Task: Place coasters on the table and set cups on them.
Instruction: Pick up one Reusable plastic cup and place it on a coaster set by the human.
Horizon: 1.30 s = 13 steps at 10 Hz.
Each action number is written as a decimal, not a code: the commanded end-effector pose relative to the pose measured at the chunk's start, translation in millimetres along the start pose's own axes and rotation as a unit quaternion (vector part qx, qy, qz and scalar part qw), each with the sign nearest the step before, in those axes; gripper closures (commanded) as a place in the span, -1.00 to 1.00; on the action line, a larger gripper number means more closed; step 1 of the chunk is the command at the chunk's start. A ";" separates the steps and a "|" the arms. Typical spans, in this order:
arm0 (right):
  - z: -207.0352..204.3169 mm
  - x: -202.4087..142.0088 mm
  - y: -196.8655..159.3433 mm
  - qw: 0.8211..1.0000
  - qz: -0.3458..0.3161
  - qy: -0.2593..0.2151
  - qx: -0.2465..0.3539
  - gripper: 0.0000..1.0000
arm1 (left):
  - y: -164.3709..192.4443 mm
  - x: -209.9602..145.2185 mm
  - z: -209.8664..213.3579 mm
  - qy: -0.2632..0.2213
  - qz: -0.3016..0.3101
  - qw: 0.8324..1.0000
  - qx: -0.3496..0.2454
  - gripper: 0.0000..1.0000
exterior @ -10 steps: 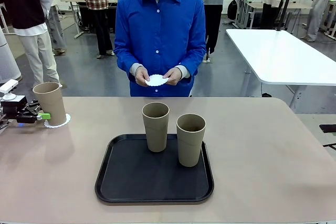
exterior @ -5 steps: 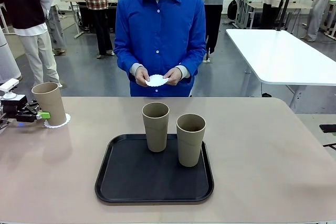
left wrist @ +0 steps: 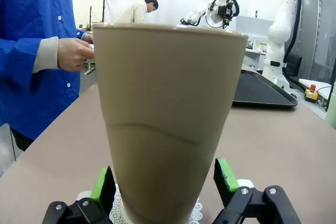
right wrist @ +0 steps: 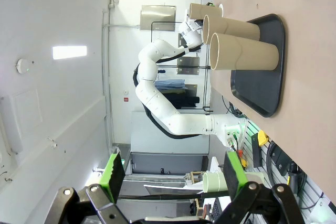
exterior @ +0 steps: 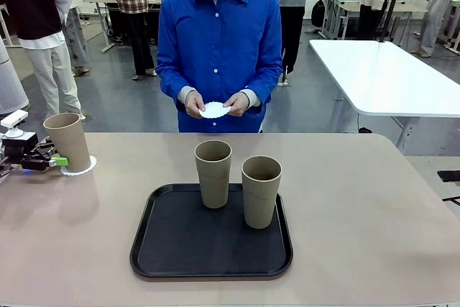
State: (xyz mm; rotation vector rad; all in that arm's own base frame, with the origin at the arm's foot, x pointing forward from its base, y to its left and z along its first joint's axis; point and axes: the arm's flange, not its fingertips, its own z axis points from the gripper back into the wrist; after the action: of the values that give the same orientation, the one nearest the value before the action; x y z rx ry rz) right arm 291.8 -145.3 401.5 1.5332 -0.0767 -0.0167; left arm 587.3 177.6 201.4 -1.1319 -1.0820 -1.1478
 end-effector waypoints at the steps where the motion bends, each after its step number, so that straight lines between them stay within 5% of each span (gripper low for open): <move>1: -0.5 0.9 0.9 1.000 0.003 0.000 0.006 -1.00 | 4.7 4.3 3.8 0.014 0.006 1.000 -0.013 -1.00; 9: -0.5 0.9 0.9 1.000 0.003 0.000 0.006 -1.00 | -4.6 10.9 37.1 0.075 0.004 0.997 -0.011 -1.00; 13: -0.5 0.9 0.9 1.000 0.003 0.000 0.006 -1.00 | -62.3 86.5 45.0 0.169 0.019 0.980 0.099 -1.00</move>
State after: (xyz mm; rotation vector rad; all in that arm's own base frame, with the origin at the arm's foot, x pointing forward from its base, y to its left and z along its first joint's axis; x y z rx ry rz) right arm 291.8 -145.1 401.4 1.5333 -0.0762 -0.0166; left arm 560.6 235.0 273.1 -0.8575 -0.9532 -1.1771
